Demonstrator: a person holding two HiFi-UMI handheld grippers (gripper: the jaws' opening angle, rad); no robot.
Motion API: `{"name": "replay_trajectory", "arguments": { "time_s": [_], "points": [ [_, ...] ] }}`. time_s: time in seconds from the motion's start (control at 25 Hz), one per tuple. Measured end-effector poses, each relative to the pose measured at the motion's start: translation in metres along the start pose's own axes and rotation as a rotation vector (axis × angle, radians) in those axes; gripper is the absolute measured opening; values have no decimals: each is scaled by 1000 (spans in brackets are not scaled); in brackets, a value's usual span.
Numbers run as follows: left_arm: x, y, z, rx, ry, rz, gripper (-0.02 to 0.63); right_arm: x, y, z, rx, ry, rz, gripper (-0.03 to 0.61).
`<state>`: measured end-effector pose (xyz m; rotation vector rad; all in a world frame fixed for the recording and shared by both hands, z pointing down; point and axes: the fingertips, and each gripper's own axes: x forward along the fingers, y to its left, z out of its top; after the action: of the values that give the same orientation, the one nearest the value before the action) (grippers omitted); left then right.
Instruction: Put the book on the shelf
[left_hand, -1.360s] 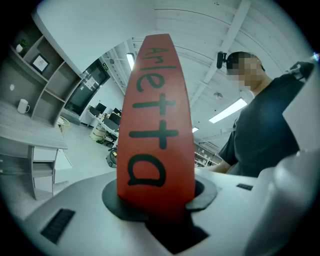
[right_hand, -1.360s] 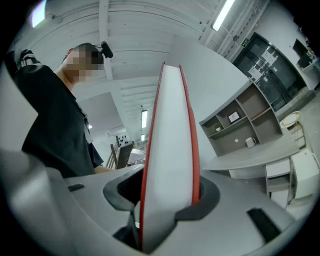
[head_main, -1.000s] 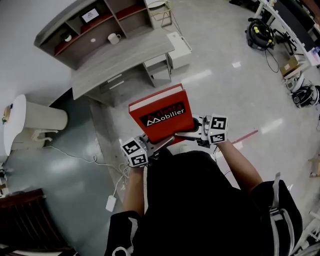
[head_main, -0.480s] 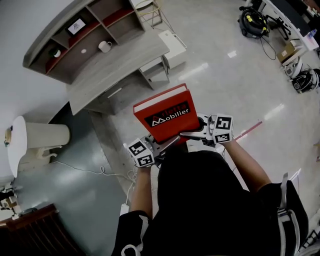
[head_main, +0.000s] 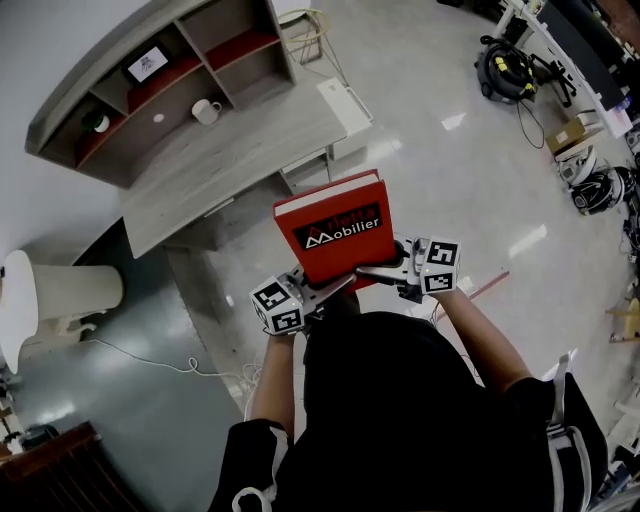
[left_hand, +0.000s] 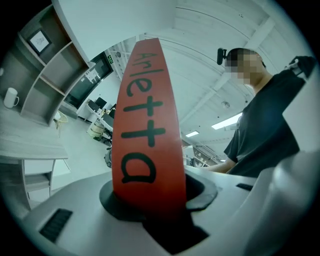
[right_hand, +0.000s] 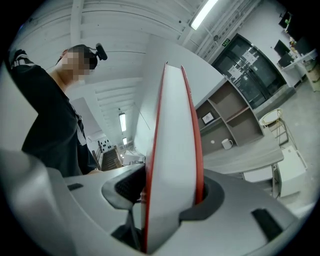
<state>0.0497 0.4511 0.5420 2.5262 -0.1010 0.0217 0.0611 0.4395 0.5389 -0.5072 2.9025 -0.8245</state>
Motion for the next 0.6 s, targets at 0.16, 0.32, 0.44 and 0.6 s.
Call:
{"name": "replay_trajectory", "arguments": {
  "time_s": [0.16, 0.32, 0.44, 0.6],
  "points": [
    [-5, 51, 35, 32, 18, 6, 166, 27, -47, 27, -12, 18, -43, 209],
    [-9, 93, 65, 48, 26, 17, 178, 51, -87, 51, 18, 21, -82, 218],
    [-18, 137, 92, 49, 20, 24, 183, 79, -125, 73, -12, 54, -102, 225],
    [-32, 173, 115, 49, 17, 55, 183, 108, -156, 90, -14, 64, -107, 235]
  ]
}}
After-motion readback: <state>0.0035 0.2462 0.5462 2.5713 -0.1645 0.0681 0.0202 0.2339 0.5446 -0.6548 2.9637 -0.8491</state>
